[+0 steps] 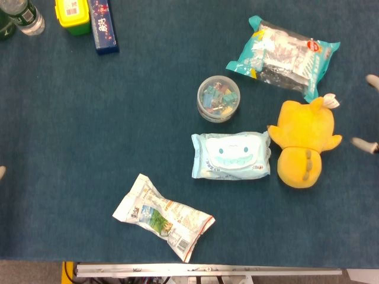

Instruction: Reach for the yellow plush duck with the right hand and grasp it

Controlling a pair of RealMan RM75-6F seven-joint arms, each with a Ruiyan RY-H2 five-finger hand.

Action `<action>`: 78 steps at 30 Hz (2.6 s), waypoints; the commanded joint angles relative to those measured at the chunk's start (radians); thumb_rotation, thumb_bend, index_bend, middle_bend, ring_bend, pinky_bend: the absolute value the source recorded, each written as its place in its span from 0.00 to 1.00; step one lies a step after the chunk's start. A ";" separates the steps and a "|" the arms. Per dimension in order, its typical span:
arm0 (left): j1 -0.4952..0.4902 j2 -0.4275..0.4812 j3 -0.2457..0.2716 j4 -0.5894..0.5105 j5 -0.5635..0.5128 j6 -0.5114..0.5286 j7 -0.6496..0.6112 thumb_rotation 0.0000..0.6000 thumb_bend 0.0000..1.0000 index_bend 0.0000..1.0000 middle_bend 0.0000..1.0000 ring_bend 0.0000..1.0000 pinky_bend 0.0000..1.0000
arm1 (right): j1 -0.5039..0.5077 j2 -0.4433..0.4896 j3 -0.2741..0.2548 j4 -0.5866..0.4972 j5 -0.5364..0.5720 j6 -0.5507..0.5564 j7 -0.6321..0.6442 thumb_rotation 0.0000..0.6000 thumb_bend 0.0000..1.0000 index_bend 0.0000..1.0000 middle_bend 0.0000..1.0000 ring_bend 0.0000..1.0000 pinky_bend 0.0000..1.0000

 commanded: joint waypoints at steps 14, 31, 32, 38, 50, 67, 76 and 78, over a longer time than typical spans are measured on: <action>0.002 -0.004 0.003 0.003 0.001 0.001 0.000 1.00 0.12 0.13 0.08 0.09 0.04 | 0.132 -0.131 0.020 0.124 -0.044 -0.105 0.067 0.13 0.00 0.06 0.15 0.00 0.00; 0.014 0.000 0.005 -0.002 0.005 0.017 -0.005 1.00 0.12 0.13 0.08 0.09 0.04 | 0.238 -0.278 0.011 0.237 -0.013 -0.218 0.016 0.12 0.00 0.06 0.15 0.00 0.00; 0.015 0.001 0.005 -0.001 0.004 0.017 -0.006 1.00 0.12 0.13 0.08 0.09 0.04 | 0.240 -0.284 0.009 0.243 -0.011 -0.221 0.013 0.12 0.00 0.06 0.15 0.00 0.00; 0.017 0.001 0.005 0.003 0.004 0.019 -0.012 1.00 0.12 0.13 0.08 0.09 0.04 | 0.253 -0.314 -0.003 0.277 0.000 -0.237 -0.009 0.12 0.00 0.06 0.15 0.00 0.00; 0.023 0.003 0.004 0.009 0.003 0.024 -0.023 1.00 0.12 0.13 0.08 0.09 0.04 | 0.274 -0.375 -0.006 0.377 0.012 -0.236 -0.070 0.13 0.00 0.06 0.15 0.00 0.00; 0.020 -0.002 0.003 0.012 0.004 0.017 -0.017 1.00 0.12 0.13 0.08 0.09 0.04 | 0.239 -0.303 -0.032 0.289 -0.025 -0.136 -0.093 0.12 0.00 0.06 0.15 0.00 0.00; 0.022 -0.002 0.002 0.015 0.003 0.020 -0.021 1.00 0.12 0.13 0.08 0.09 0.04 | 0.256 -0.338 -0.039 0.326 -0.011 -0.178 -0.108 0.12 0.00 0.06 0.15 0.00 0.00; 0.024 -0.002 0.002 0.016 0.000 0.020 -0.023 1.00 0.12 0.13 0.08 0.09 0.04 | 0.264 -0.352 -0.038 0.344 -0.007 -0.190 -0.116 0.12 0.00 0.06 0.15 0.00 0.00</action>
